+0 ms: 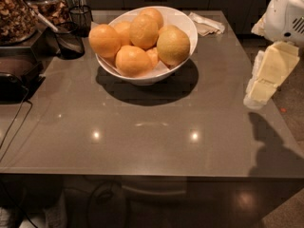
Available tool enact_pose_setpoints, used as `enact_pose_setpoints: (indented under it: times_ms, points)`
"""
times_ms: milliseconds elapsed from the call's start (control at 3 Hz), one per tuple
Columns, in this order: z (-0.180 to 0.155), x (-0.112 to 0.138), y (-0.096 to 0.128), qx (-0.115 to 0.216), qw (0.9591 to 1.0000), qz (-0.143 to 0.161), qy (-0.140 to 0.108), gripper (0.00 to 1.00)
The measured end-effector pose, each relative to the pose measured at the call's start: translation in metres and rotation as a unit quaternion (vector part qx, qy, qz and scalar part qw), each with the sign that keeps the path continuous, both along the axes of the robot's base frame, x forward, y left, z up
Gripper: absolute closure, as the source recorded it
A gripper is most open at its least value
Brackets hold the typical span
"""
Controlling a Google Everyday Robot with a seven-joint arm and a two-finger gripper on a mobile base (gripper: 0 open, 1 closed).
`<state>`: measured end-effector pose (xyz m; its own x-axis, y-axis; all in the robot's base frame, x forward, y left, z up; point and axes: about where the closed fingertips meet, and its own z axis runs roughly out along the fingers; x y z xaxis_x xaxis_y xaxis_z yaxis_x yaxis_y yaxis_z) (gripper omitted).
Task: Pick orange from white bowl
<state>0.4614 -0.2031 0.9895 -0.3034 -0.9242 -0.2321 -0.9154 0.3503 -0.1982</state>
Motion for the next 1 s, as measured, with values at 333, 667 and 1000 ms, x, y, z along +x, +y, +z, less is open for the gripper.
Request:
enact_pose_setpoints:
  times_ms: [333,667,1000]
  points:
    - [0.0,0.025,0.025,0.01,0.9997,-0.003,0.023,0.0]
    - [0.002,0.031,0.029,0.014,0.9998,-0.001,0.011,0.0]
    - [0.004,0.046,0.055,0.046,0.9989,-0.007,0.005,0.0]
